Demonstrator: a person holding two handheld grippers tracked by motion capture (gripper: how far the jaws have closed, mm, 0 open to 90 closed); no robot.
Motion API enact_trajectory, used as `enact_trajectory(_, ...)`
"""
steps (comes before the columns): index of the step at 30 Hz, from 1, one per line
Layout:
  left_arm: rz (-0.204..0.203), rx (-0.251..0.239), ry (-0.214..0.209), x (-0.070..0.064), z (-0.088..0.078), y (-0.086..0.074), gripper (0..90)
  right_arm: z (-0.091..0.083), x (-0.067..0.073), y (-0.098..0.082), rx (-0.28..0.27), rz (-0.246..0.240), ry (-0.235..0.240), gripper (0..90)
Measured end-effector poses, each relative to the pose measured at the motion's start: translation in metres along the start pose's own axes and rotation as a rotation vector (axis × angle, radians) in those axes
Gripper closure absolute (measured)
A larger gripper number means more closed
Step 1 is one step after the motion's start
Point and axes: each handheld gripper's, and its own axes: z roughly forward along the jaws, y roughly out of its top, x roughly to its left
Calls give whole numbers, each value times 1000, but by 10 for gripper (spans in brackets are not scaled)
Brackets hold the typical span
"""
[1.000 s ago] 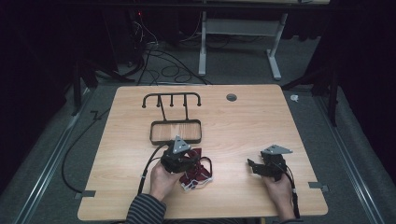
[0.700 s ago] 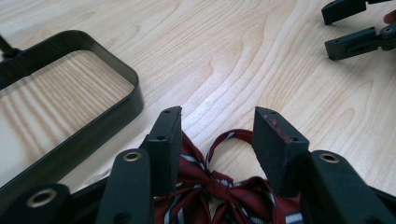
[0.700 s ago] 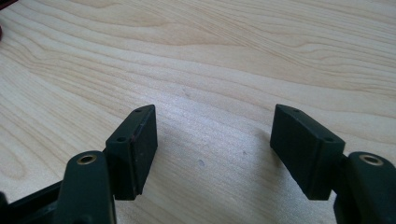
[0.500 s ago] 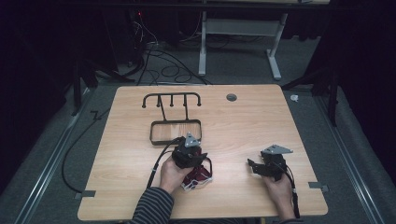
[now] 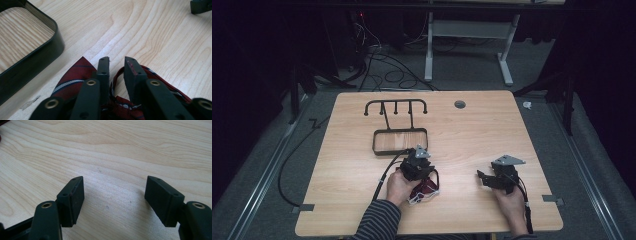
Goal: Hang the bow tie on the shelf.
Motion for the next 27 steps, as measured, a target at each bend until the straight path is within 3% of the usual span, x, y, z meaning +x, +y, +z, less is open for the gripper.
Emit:
enact_trajectory(9, 13, 13, 7, 0, 3, -1, 878, 0, 0, 0, 0, 3, 1, 334)
enact_trajectory(15, 16, 8, 14, 0, 1, -1, 896, 0, 0, 0, 0, 1, 1, 334)
enact_trajectory(27, 5, -80, 52, -2, -28, 2, 896, 0, 0, 0, 1, 0, 0, 332)
